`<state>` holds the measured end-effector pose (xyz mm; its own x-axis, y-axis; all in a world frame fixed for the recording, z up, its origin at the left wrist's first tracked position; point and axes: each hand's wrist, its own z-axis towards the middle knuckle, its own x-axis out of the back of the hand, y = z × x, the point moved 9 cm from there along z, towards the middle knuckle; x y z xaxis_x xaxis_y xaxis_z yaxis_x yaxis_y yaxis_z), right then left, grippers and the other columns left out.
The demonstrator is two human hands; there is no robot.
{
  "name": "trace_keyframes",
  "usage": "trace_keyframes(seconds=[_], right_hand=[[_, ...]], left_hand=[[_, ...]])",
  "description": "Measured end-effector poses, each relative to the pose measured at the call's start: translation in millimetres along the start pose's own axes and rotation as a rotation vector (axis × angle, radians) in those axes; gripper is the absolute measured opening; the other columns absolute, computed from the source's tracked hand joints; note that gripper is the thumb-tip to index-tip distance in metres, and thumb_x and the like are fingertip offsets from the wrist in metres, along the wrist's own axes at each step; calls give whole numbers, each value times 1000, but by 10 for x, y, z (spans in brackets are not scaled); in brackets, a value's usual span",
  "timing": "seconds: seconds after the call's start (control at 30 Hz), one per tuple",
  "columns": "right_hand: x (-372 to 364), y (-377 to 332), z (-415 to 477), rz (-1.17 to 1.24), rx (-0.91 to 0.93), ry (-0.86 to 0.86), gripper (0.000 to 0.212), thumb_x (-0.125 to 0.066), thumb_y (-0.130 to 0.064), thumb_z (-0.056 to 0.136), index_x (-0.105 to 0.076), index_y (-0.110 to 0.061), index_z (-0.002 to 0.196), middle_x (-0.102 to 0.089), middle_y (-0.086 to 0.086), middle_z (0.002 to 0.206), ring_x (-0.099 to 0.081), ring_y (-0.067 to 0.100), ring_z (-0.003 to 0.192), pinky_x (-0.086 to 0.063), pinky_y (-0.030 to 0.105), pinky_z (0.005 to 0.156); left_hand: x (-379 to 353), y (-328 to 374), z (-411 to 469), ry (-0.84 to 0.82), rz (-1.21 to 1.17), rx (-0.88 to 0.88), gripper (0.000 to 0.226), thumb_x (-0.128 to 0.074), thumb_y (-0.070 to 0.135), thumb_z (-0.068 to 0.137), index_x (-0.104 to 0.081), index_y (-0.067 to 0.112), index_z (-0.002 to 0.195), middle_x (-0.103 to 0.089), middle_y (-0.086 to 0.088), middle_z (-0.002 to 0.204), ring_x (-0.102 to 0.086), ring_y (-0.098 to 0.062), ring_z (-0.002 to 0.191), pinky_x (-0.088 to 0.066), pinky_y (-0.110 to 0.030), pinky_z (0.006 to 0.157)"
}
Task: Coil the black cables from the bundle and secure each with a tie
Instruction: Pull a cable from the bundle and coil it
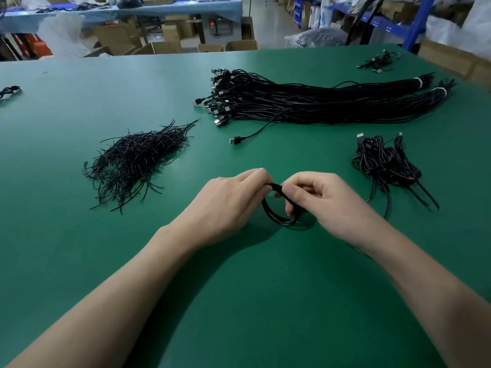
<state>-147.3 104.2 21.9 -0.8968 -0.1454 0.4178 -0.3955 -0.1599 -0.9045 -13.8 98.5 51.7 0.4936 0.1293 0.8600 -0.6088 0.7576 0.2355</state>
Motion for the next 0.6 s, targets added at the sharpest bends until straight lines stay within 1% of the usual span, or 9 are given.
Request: trace_keyframes(seconds=[0.03, 0.07, 0.13, 0.2, 0.3, 0.37, 0.43, 0.5, 0.6], right_hand=[[-21, 22, -1, -48, -15, -10, 25, -51, -40, 102, -74, -31, 95, -70, -17, 79, -60, 0, 72, -46, 32, 69], [-58, 61, -7, -78, -47, -39, 32, -45, -50, 100, -74, -35, 99, -68, -24, 81, -57, -9, 71, -42, 27, 69], [-140, 137, -32, -40, -125, -118, 50, -35, -63, 92, -73, -35, 109, -69, -27, 89, -56, -14, 74, -39, 20, 73], [-212, 136, -53, 76, -154, -186, 55, -31, -61, 94, -72, -31, 114, -75, -18, 100, -61, -10, 78, -42, 18, 72], [-303, 75, -80, 256, -145, -286, 56, -27, -53, 102, -66, -20, 125, -77, -2, 108, -71, 14, 94, -45, 26, 72], [-395, 74, -118, 377, -164, -371, 61, -30, -56, 99, -65, -15, 128, -77, 3, 102, -69, 20, 86, -45, 28, 70], [-452, 77, -140, 464, -184, -404, 61, -35, -58, 97, -71, -15, 119, -67, 0, 86, -57, 15, 74, -42, 28, 67], [-463, 65, -138, 498, -185, -393, 59, -38, -59, 96, -72, -13, 112, -51, -4, 76, -42, 13, 68, -38, 26, 65], [-453, 64, -123, 480, -171, -354, 54, -37, -56, 98, -63, -9, 103, -39, -6, 71, -34, 12, 64, -36, 23, 59]], left_hand=[[31, 0, 6, 19, -11, 7, 33, -32, 36, 105, -53, 11, 104, -52, 9, 88, -45, -27, 60, -45, -41, 55], [64, 2, 8, 40, -17, 10, 34, -32, 34, 104, -55, 9, 103, -50, 11, 87, -44, -26, 60, -44, -40, 55], [125, 17, 8, 76, -22, 8, 32, -34, 31, 104, -56, 8, 104, -44, 15, 87, -38, -21, 61, -40, -37, 55], [175, 31, 11, 104, -27, 11, 30, -36, 29, 104, -56, 7, 104, -41, 17, 88, -34, -19, 62, -34, -32, 55], [218, 63, 12, 122, -46, 12, 22, -36, 28, 104, -52, 13, 106, -39, 20, 88, -33, -17, 64, -30, -30, 55], [224, 80, 8, 118, -57, 9, 13, -35, 29, 103, -45, 21, 106, -43, 15, 91, -31, -16, 65, -29, -30, 56], [244, 93, 1, 126, -49, 0, 8, -34, 29, 103, -40, 24, 105, -43, 11, 96, -29, -15, 65, -28, -29, 55], [260, 104, -5, 137, -31, -14, 8, -34, 28, 103, -40, 23, 105, -40, 13, 93, -26, -16, 64, -28, -29, 54], [247, 103, -12, 143, 0, -28, 9, -35, 28, 105, -41, 22, 104, -41, 11, 92, -26, -17, 63, -36, -32, 51]])
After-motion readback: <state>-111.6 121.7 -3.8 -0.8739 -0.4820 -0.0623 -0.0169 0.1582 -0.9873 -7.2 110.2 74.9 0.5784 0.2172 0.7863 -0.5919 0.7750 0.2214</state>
